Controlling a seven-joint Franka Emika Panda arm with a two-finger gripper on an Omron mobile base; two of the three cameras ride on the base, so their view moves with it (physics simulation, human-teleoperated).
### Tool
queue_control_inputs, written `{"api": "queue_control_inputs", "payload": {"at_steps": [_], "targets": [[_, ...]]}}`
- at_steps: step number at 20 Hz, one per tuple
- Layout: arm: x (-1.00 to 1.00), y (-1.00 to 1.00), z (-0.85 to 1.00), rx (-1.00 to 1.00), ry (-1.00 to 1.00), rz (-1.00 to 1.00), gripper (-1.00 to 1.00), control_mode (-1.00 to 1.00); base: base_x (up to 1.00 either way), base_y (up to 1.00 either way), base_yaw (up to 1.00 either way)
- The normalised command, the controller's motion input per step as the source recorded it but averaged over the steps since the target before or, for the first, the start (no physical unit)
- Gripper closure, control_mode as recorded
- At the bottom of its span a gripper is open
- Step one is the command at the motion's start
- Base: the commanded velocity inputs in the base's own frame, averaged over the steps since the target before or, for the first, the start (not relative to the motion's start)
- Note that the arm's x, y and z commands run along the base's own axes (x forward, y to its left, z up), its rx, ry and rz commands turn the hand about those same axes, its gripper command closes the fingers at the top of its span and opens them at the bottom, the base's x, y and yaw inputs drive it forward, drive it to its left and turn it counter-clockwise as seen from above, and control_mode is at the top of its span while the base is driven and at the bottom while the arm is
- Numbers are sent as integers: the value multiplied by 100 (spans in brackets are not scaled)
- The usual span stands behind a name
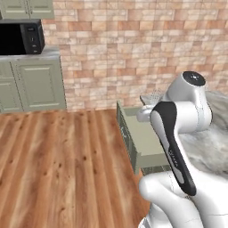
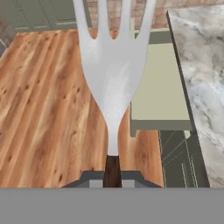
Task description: Organize the utensils by type. Pick up the wooden spoons from the counter and place them in the open cabinet. Then pick up the metallic utensils from the counter and place them in the open drawer.
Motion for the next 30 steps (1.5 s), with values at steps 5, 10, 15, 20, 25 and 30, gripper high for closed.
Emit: {"api": "queue_control_inputs", "payload": {"at_steps": [5,10,15,20,25,30], "targets": [[67,-4,-20,5,11,0,100,-100,0,0,0],[59,-28,-37,6,1,1,100,-100,0,0,0],[50,-19,-46,2,4,0,100,-100,0,0,0],[42,-15,-37,0,12,0,100,-100,0,0,0],[18,-39,-16,2,2,0,100,-100,0,0,0],[35,-29,-28,2,2,0,100,-100,0,0,0]]}}
